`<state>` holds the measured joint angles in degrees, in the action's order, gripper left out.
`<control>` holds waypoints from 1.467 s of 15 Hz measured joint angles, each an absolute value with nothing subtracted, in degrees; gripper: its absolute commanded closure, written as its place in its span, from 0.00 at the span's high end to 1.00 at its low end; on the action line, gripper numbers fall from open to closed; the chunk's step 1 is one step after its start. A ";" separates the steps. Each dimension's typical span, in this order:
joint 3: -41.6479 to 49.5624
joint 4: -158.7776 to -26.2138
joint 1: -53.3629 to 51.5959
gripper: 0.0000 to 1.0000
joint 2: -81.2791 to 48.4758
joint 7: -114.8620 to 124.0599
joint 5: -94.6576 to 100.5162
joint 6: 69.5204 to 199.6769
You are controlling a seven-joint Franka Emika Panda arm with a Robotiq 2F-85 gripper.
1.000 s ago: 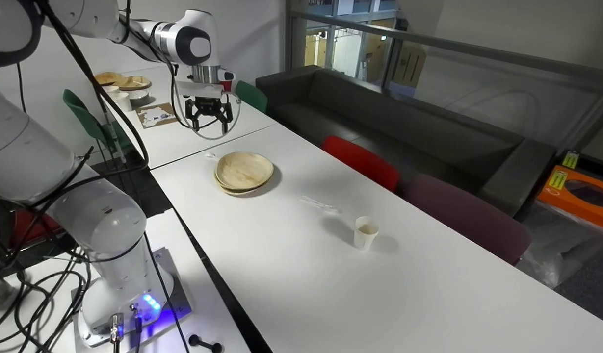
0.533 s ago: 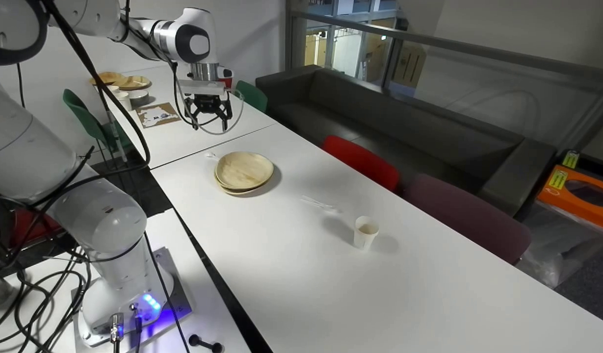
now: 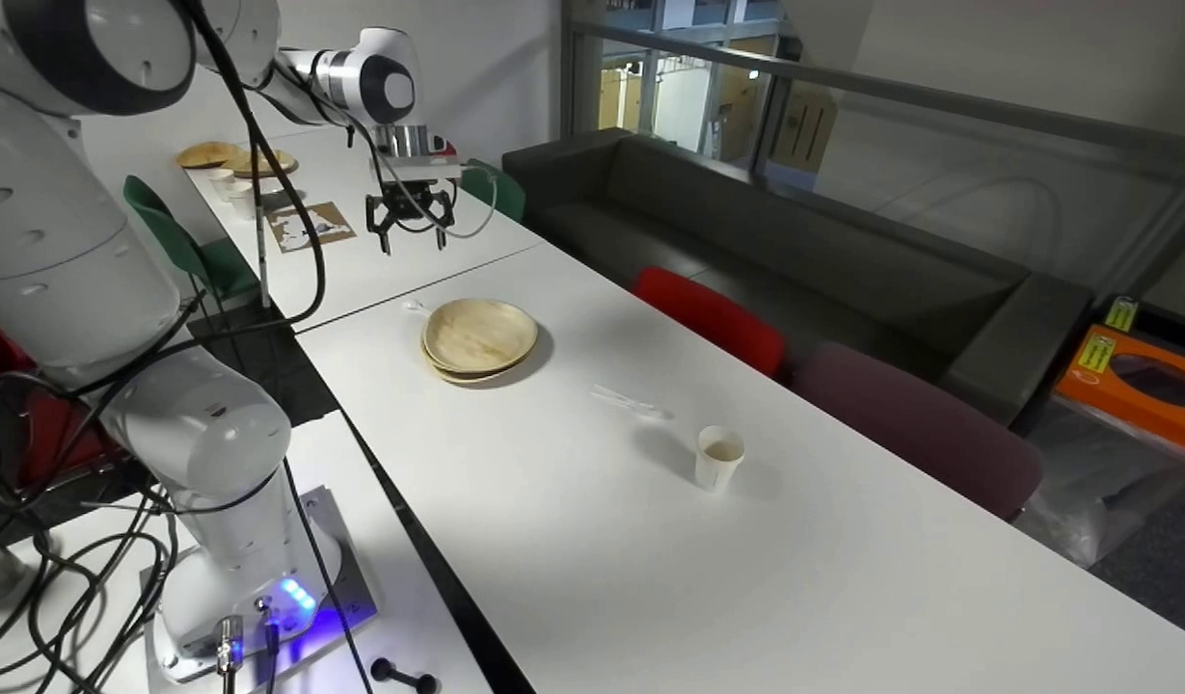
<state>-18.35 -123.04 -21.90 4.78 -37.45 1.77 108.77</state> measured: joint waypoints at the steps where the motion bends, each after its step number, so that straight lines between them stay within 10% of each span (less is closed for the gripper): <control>1: -18.76 -122.20 -21.92 1.00 3.26 -39.95 1.77 108.79; 22: -24.68 -117.52 -23.36 1.00 -6.88 -65.90 2.91 108.70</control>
